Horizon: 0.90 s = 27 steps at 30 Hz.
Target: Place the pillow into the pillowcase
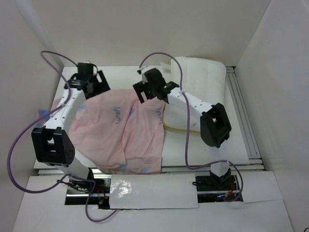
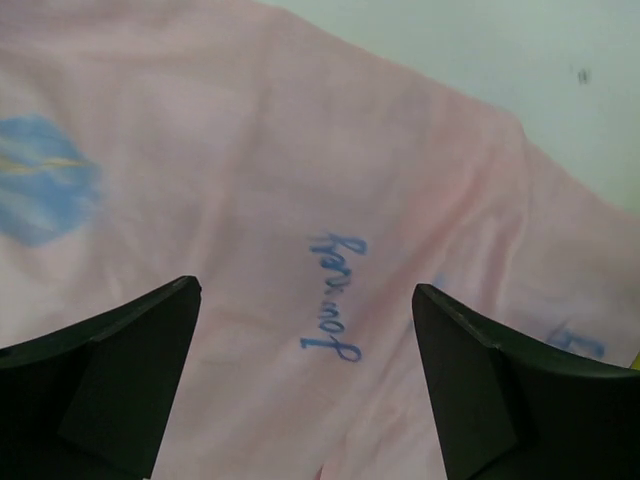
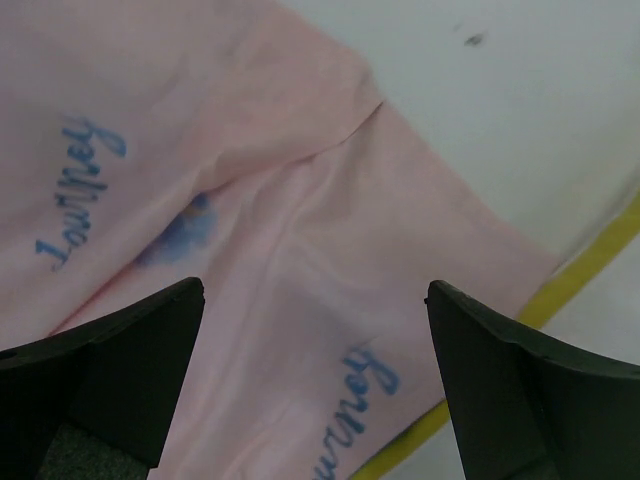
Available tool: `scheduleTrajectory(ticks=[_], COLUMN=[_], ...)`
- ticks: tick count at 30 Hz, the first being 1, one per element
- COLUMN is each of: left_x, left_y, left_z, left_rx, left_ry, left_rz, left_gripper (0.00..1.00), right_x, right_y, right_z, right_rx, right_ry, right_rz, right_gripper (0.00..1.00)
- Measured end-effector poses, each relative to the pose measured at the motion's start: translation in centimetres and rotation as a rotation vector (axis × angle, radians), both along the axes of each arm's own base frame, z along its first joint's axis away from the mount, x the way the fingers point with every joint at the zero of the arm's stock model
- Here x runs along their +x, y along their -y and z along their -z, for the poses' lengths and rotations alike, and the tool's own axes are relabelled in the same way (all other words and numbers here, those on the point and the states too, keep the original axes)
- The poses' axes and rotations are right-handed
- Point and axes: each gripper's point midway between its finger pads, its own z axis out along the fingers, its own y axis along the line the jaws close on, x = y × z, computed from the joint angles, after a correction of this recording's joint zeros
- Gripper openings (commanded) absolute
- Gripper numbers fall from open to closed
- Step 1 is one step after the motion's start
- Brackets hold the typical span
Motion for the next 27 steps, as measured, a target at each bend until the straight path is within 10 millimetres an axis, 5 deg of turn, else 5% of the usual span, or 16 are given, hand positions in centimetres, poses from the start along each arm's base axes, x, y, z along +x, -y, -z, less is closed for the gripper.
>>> scheduleTrajectory(ticks=[5,11,16,18,19,23,24,27], left_x=[-2.0,-4.7,-4.9,-4.5,-4.3,-3.2,-2.8,-1.0], left_y=[8.3,13.3,16.8,17.1,17.0,16.1,15.9,15.5], left_z=[5.7,10.7,13.2,14.7,15.5,17.8,18.0,17.3], left_rx=[-0.002,0.000,0.019,0.035,0.046,0.098,0.106,0.116], left_ry=[-0.110,-0.221,-0.258,-0.290,-0.309,-0.370,-0.375,-0.354], left_rz=[0.258,0.404,0.483,0.481,0.472,0.419,0.404,0.363], left_gripper=[1.00,1.00,0.87,0.81,0.71,0.43,0.25,0.00], right_x=[-4.8,-7.0,-5.8,-4.8,-4.5,-1.8,-0.8,2.2], right_y=[-3.0,-2.2,-1.0,-0.3,0.1,1.1,1.1,0.8], right_z=[7.4,13.8,15.1,15.1,15.3,15.3,15.2,15.0], right_rx=[-0.055,-0.094,-0.068,-0.042,-0.024,0.040,0.053,0.080], right_ry=[-0.192,-0.360,-0.390,-0.398,-0.413,-0.420,-0.410,-0.368], right_rz=[-0.059,-0.007,0.082,0.109,0.125,0.178,0.186,0.198], right_gripper=[0.83,0.68,0.40,0.09,0.01,0.00,0.00,0.00])
